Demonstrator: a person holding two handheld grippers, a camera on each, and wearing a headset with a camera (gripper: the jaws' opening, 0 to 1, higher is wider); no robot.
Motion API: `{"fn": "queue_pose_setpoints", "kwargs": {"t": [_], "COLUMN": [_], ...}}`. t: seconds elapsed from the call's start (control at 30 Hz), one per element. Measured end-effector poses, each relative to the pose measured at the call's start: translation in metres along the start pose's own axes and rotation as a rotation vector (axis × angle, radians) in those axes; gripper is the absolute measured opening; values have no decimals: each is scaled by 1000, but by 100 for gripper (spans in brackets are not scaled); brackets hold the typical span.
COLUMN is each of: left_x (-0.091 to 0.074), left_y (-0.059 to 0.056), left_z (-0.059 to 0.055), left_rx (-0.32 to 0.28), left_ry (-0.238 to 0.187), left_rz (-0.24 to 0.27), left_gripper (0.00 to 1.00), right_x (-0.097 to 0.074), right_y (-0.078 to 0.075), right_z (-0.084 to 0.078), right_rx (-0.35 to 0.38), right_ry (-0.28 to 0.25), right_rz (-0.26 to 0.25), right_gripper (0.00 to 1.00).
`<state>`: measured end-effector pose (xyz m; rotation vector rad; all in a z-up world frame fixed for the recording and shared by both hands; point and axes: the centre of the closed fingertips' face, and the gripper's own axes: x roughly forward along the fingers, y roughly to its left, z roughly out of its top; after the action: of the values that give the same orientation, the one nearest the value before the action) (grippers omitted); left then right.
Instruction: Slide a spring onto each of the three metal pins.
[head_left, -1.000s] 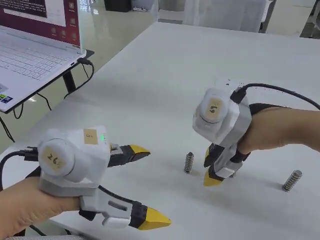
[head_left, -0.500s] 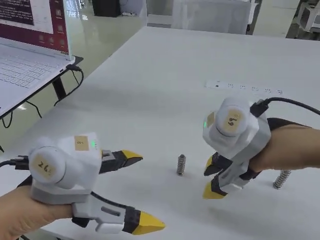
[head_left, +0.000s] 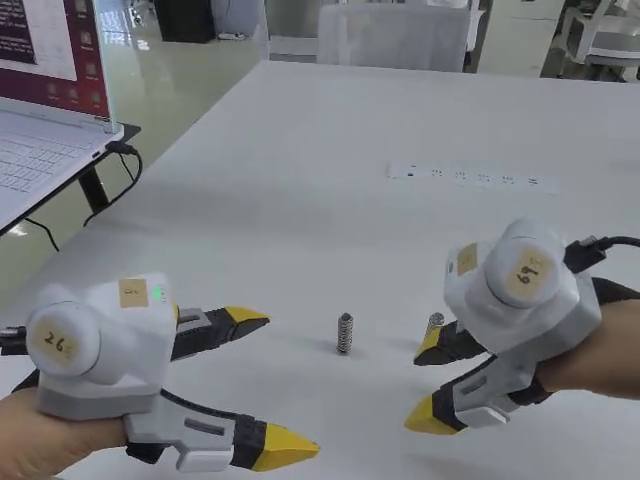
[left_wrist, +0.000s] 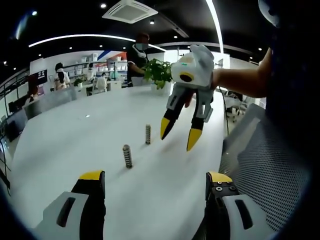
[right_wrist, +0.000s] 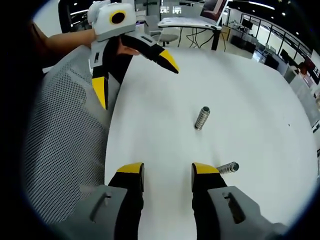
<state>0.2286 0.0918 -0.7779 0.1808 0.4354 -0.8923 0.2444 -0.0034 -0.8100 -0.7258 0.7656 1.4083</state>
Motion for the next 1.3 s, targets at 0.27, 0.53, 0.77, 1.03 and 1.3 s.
{"fn": "queue_pose_setpoints", "kwargs": {"t": [0.27,0.53,0.77,1.03,1.3], "left_x": [1,1,0,0,-1], "left_y": [-3,-5,-2,-2,-2], "left_z": [1,2,4,5,3], "left_rx": [0,-16,-35,-44,-51], "left_ry": [0,-13,-33,-45,-45], "left_rz": [-10,-22,-20,-19,-24], "left_gripper": [79,79,79,79,80], "right_x": [-11,-23,-42,-54,-74], "right_y": [4,1,2,1,-6], "right_z": [-2,-11,-25,-40,-62], "right_rx": [68,136,201,268,342], "right_ry": [-69,-135,-197,-258,-291], "right_rz": [-34,-86,-132,-173,-246], "right_gripper": [38,41,42,45,47]}}
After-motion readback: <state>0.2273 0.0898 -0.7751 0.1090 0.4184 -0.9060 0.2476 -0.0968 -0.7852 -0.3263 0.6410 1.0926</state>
